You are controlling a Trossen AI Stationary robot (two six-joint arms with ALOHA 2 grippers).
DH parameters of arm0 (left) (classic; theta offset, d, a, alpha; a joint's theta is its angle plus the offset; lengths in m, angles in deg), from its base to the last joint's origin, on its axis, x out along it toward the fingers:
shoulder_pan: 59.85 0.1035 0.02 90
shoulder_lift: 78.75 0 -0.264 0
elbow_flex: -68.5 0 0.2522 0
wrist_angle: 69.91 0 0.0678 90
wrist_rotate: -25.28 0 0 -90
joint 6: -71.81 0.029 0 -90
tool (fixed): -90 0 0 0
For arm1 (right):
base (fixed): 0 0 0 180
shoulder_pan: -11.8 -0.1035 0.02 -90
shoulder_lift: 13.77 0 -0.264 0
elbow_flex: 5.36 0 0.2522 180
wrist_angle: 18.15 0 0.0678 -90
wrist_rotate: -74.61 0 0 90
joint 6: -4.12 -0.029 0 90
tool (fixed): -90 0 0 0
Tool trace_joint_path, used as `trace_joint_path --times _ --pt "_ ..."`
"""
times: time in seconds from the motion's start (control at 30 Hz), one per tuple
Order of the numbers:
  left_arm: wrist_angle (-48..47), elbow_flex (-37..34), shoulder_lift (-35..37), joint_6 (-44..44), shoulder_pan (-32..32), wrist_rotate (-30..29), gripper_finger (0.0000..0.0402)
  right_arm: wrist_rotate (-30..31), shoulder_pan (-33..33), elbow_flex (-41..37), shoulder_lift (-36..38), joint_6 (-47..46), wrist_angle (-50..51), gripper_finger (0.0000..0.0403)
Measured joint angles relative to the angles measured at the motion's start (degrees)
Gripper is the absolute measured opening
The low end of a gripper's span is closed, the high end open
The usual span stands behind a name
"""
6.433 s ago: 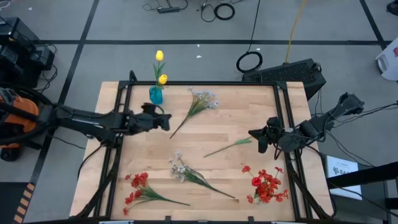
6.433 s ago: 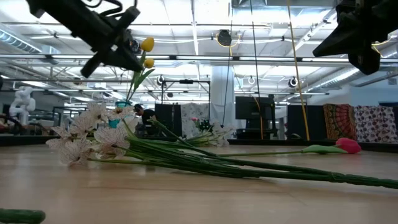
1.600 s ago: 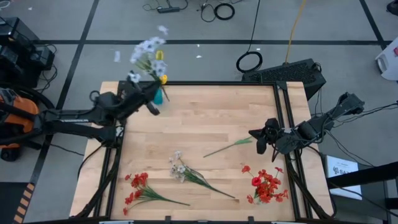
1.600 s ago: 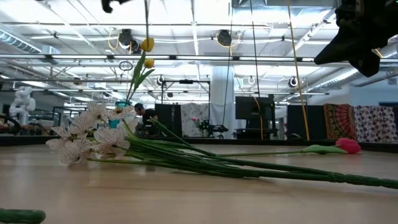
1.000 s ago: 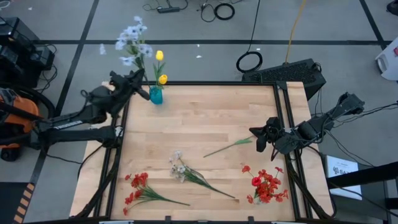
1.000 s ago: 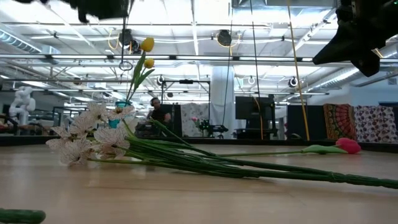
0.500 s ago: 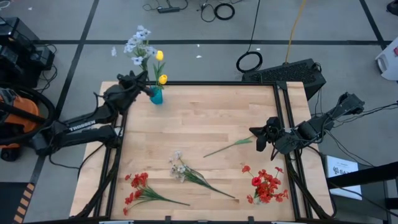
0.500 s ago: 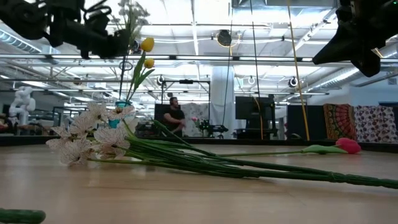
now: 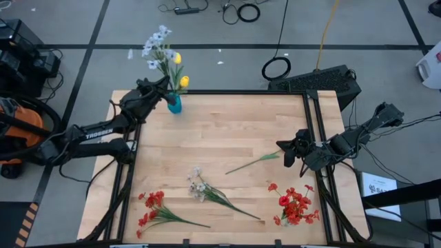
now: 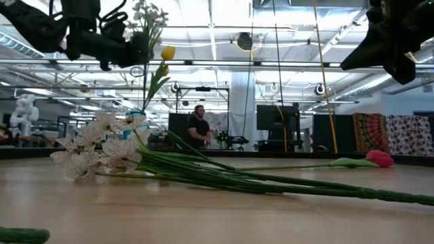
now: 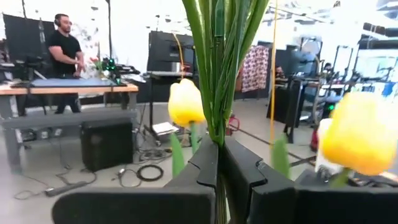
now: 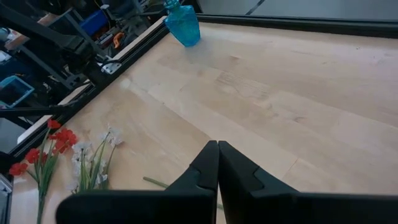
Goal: Sort flowers into vase by color
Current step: Put the top white flowers into the blue vase
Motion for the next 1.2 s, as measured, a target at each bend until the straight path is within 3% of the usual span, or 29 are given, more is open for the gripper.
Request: trace_joint_path --times 0.4,0.9,1.2 --pt "0.1 0.02 3.28 7.24 0.07 -3.27 0.0011 1.0 0.0 0.0 -0.02 -0.92 0.33 0.0" --pt "-2.04 0.04 -7.91 6.91 -0.01 -6.62 0.0011 2.52 -0.02 0.0 -0.07 -1.1 0.0 0.0" --pt "-2.23 0.04 -9.48 6.91 -0.64 -6.03 0.0015 2.47 0.0 0.0 -0.07 -1.12 -0.01 0.0"
